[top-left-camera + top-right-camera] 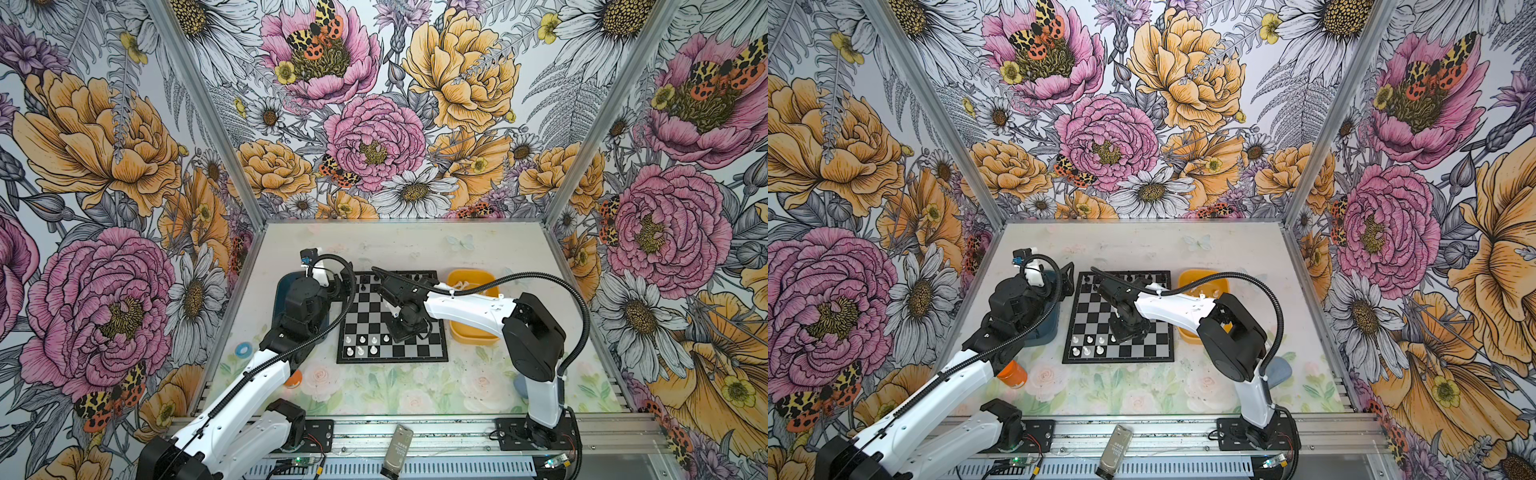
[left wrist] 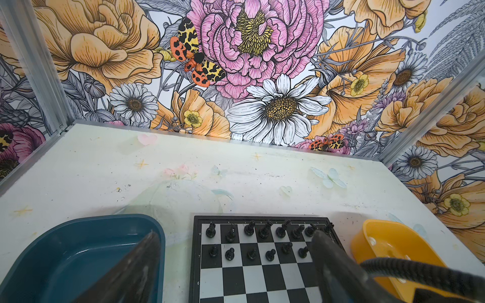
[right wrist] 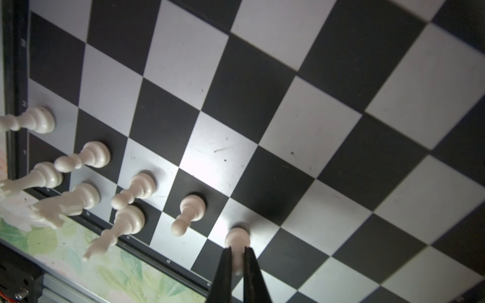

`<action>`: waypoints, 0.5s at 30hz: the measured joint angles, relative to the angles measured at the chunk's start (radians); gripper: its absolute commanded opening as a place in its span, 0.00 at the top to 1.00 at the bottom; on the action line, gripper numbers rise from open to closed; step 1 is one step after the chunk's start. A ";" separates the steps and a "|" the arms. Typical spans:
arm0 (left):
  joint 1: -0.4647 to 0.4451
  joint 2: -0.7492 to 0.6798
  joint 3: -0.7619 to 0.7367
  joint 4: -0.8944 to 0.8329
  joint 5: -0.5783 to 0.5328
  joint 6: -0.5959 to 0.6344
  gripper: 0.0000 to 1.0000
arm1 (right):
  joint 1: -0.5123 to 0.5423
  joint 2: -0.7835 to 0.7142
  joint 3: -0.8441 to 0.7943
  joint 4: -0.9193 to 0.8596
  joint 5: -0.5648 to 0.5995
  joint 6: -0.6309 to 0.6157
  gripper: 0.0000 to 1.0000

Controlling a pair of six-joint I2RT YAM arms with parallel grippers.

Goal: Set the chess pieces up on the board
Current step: 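Lower the white pawn onto a square beside the other white pawns and release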

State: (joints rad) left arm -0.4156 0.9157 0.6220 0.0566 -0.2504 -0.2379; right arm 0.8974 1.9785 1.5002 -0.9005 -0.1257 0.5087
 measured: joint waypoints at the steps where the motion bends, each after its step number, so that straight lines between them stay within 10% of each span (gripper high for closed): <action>1: 0.000 0.000 0.000 0.000 0.000 0.000 0.09 | 0.000 0.001 0.000 0.000 0.000 0.000 1.00; 8: 0.000 0.000 0.000 0.000 0.000 0.000 0.09 | 0.000 0.001 0.000 0.000 0.000 0.000 0.95; 15: 0.000 0.000 0.000 0.000 0.000 0.000 0.09 | 0.000 0.001 -0.001 0.000 0.001 0.002 0.69</action>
State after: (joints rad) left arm -0.4156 0.9157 0.6220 0.0566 -0.2504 -0.2379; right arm 0.8974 1.9793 1.4994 -0.9005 -0.1249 0.5110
